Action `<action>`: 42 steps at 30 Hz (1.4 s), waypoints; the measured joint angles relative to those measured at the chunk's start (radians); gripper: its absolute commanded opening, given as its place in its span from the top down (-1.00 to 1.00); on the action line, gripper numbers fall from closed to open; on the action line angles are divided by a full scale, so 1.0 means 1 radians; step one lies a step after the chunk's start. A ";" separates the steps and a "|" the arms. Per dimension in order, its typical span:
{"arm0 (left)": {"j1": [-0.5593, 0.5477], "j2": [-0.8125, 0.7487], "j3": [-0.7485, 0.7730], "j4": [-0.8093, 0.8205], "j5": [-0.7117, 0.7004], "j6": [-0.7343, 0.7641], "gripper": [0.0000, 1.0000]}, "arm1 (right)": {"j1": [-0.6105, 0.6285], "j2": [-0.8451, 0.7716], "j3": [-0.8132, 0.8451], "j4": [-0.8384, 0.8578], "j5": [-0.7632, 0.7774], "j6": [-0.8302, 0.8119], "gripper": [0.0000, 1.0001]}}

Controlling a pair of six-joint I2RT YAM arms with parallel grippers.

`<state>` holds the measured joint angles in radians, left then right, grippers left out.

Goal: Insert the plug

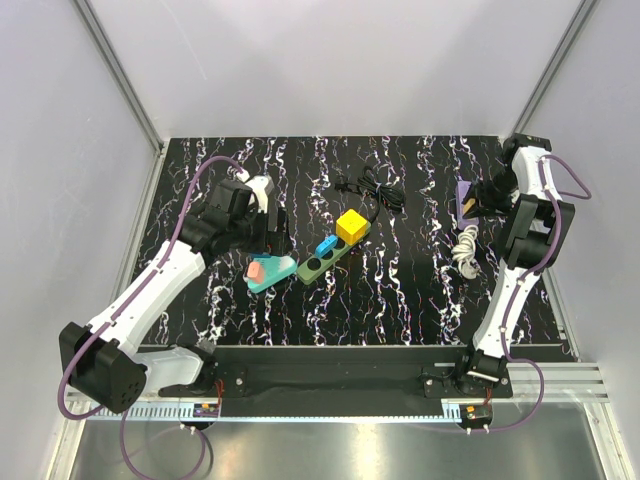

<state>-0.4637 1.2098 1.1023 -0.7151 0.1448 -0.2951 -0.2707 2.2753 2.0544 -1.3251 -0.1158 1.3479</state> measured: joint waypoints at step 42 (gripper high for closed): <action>-0.002 0.000 0.000 0.002 0.001 0.003 -0.98 | 0.009 0.021 -0.055 0.068 0.010 0.020 1.00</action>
<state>-0.4660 1.2098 1.1023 -0.7136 0.1459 -0.2916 -0.2615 2.2963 1.9999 -1.2575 -0.1055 1.3678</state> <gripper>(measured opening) 0.985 0.527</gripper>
